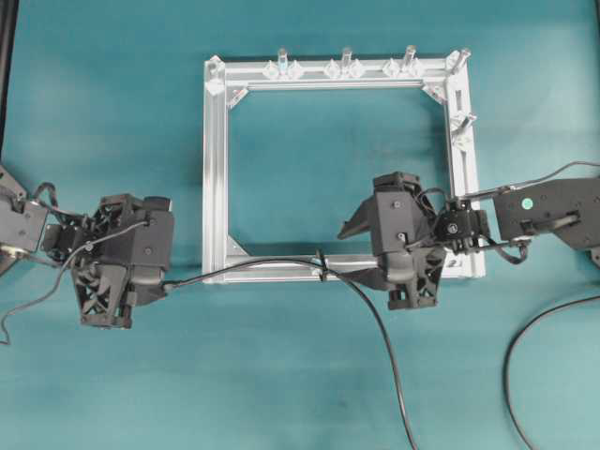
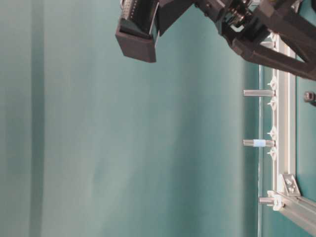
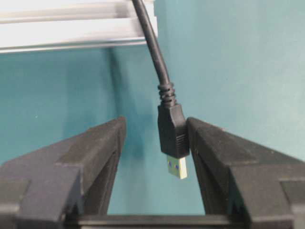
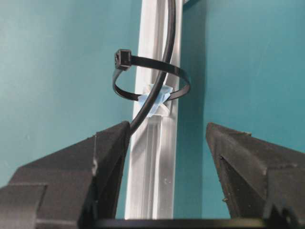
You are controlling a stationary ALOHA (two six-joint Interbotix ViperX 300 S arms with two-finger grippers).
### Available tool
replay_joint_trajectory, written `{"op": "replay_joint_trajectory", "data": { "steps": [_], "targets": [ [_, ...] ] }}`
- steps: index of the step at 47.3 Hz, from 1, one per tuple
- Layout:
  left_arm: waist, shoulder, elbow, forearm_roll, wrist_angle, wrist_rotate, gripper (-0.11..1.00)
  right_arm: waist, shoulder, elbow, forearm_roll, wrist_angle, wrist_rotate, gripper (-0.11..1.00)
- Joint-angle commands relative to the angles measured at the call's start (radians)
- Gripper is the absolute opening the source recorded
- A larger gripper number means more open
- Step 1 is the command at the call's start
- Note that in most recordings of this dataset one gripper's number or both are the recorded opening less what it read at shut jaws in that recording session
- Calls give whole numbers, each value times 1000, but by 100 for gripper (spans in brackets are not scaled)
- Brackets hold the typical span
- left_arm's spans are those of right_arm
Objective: Insert the wire through the string loop located in the center.
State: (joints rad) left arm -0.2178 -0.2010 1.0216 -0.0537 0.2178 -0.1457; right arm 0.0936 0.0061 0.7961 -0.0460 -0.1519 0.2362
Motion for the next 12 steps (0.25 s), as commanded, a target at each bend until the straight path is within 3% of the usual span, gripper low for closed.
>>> {"op": "replay_joint_trajectory", "data": {
  "steps": [1, 12],
  "targets": [
    [5, -31, -18, 3, 2, -5, 54, 3, -26, -6, 0, -5, 0, 67],
    [38, -137, -14, 8, 54, -3, 54, 3, -26, -6, 0, -5, 0, 67]
  ]
}}
